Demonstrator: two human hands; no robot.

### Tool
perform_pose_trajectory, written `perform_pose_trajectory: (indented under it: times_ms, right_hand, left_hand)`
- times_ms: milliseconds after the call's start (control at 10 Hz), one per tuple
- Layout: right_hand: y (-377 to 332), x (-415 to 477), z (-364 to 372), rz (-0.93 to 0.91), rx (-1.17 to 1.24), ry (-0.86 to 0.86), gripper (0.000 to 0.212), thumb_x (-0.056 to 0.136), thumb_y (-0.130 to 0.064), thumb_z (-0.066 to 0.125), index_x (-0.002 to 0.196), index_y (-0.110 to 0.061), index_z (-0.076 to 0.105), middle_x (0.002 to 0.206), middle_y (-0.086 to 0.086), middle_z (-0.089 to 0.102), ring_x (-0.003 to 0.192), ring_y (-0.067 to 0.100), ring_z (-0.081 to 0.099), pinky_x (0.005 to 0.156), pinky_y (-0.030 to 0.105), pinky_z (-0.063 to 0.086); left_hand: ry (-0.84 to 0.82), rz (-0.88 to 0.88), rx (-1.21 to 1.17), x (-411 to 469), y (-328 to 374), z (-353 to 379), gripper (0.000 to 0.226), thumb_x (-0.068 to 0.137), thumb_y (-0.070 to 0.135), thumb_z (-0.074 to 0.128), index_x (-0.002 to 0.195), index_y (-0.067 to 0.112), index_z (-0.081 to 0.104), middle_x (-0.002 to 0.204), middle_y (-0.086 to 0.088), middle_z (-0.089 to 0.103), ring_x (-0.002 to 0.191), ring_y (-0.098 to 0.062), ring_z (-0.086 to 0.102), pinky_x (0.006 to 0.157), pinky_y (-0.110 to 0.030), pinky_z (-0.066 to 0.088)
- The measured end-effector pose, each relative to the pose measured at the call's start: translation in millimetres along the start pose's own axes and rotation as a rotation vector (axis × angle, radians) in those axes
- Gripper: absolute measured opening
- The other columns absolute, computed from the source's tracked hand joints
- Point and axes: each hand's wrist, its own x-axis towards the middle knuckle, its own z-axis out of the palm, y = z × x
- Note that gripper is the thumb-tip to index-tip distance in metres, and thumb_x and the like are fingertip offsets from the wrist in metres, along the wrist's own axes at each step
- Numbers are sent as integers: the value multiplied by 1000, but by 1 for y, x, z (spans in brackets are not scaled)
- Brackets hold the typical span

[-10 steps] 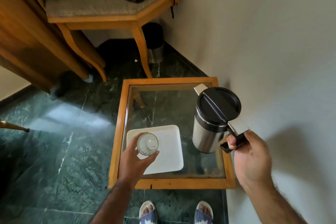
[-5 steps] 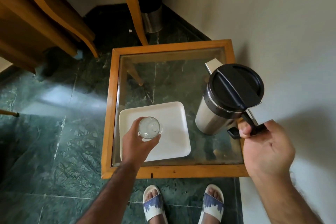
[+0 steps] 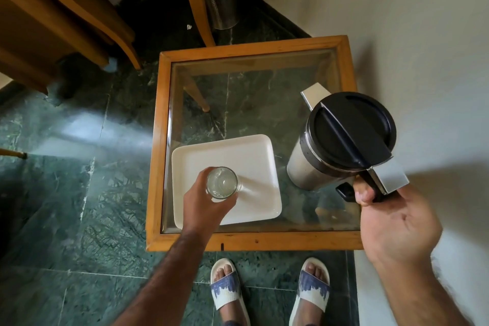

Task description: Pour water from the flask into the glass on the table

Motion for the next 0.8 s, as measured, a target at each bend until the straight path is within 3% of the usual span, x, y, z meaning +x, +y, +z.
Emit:
perform_pose_trajectory:
  times_ms: [100,200,400,500,600,700,800]
  right_hand:
    - [3,-3,-4,-1,22,2,54,97,-11,29,71,-19,75,63,-4,60,59,18,46,62,29,41]
    - [6,-6,-7,2,27,38,52,94,-12,30,66,-17,73,59,-2,56,56,18,45,61,29,41]
    - [9,-13,-6,-15,-3,78,56,91,-11,26,57,-20,70,53,-8,55,53,14,46,59,26,40]
    - [9,-13,-4,-38,-15,99,59,90,-9,25,53,-22,69,51,-10,55,52,13,47,61,27,40]
    - [8,-15,-1,-47,-70,95,56,92,-12,28,57,-22,70,54,-9,57,58,17,47,63,30,39]
    - [-5,-10,2,-32,5,207,46,101,-31,36,76,-22,74,67,-6,70,73,22,60,68,34,45]
    - [-43,2,12,-133,-239,243,51,105,-49,34,105,-14,71,103,2,79,104,20,72,83,31,52]
  left_hand:
    - [8,16,15,-1,-2,2,69,66,26,99,120,43,60,107,31,69,101,13,64,80,-21,59]
    - [-4,30,7,0,-4,4,68,68,23,99,124,35,63,109,25,69,102,-4,69,82,-23,60]
    - [-4,15,-11,-1,-7,4,70,68,23,100,127,32,64,112,19,71,103,5,67,82,-12,59]
    - [-25,9,-18,0,-7,3,68,68,24,100,123,38,62,111,27,69,101,14,66,80,-6,57]
    - [-67,0,43,-1,-1,-2,74,69,35,99,131,36,59,117,25,70,107,-6,69,93,-20,59]
    - [-123,2,143,-7,8,-12,112,71,67,86,162,25,34,163,3,49,148,-18,46,120,-38,41]
    - [-94,133,248,-13,27,-32,115,83,84,56,169,22,10,179,-2,16,165,-18,14,133,-47,20]
